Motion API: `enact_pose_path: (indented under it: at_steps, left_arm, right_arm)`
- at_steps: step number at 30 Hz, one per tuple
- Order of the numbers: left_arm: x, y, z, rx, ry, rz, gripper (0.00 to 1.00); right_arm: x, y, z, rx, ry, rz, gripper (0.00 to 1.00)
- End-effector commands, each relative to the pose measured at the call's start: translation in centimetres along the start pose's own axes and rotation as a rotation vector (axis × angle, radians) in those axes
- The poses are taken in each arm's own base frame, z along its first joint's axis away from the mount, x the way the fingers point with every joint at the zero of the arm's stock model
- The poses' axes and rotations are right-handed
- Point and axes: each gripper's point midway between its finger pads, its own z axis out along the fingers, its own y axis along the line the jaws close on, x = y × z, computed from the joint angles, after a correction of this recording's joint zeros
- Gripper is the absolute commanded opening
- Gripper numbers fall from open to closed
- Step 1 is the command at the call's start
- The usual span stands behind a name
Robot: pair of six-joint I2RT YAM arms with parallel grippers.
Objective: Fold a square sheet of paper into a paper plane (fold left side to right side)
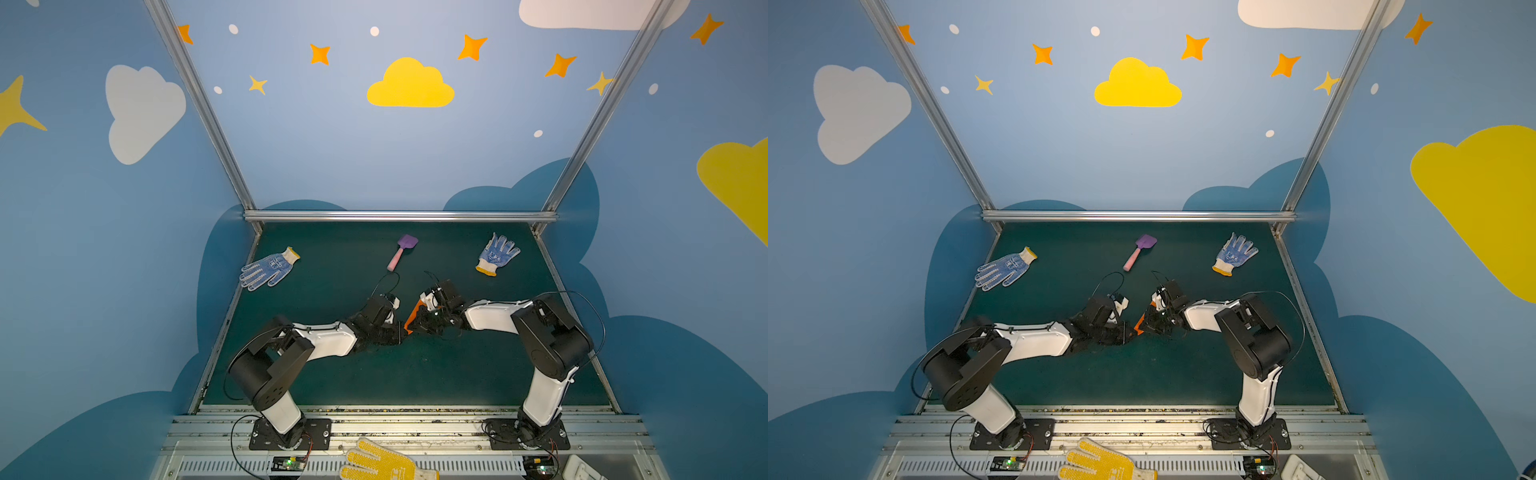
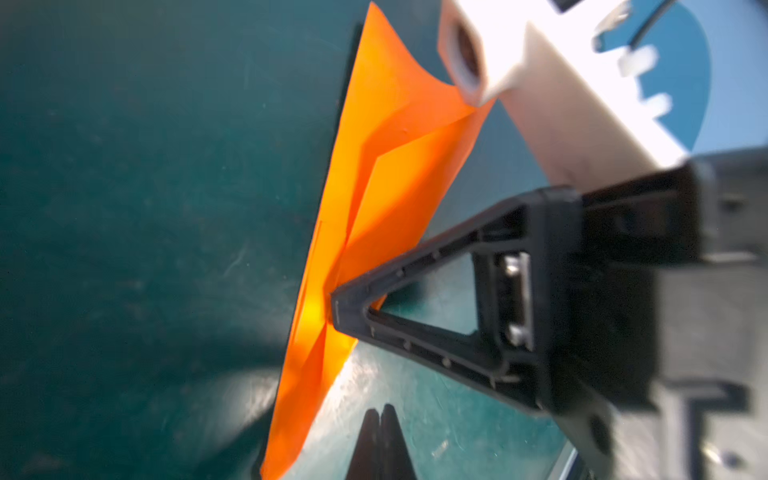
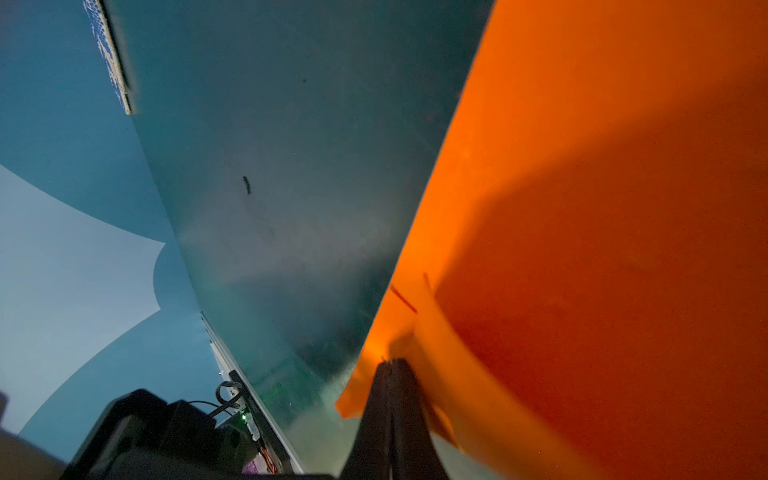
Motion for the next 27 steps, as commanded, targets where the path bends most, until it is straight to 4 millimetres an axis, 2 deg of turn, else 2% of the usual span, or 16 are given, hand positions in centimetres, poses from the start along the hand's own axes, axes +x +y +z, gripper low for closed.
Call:
enact_pose_path:
  at_steps: [1, 10, 14, 22, 25, 27]
  left_arm:
    - [-0.5, 0.2, 0.5, -0.016, -0.008, 0.006, 0.03]
    - [-0.3, 2.5, 1.2, -0.067, -0.01, -0.019, 0.03]
    - [-0.4, 2.9, 1.3, -0.074, -0.01, -0.023, 0.04]
    - [0.6, 3.8, 1.8, -0.079, 0.019, -0.037, 0.03]
    - [1.0, 4.3, 1.8, -0.09, 0.026, -0.038, 0.03]
    - [1.3, 4.5, 1.9, -0.098, 0.033, -0.036, 0.03]
  right_arm:
    - [1.9, -5.3, 1.0, 0.179, 0.027, 0.081, 0.0]
    - [1.9, -5.0, 0.7, 0.171, 0.024, 0.081, 0.0]
    - [1.9, -4.8, 0.7, 0.169, 0.023, 0.079, 0.0]
    - [1.7, -4.3, 0.4, 0.158, 0.015, 0.078, 0.0]
    - [1.3, -3.5, 0.2, 0.142, 0.011, 0.056, 0.0]
    - [0.7, -2.1, -0.2, 0.102, -0.004, 0.002, 0.0]
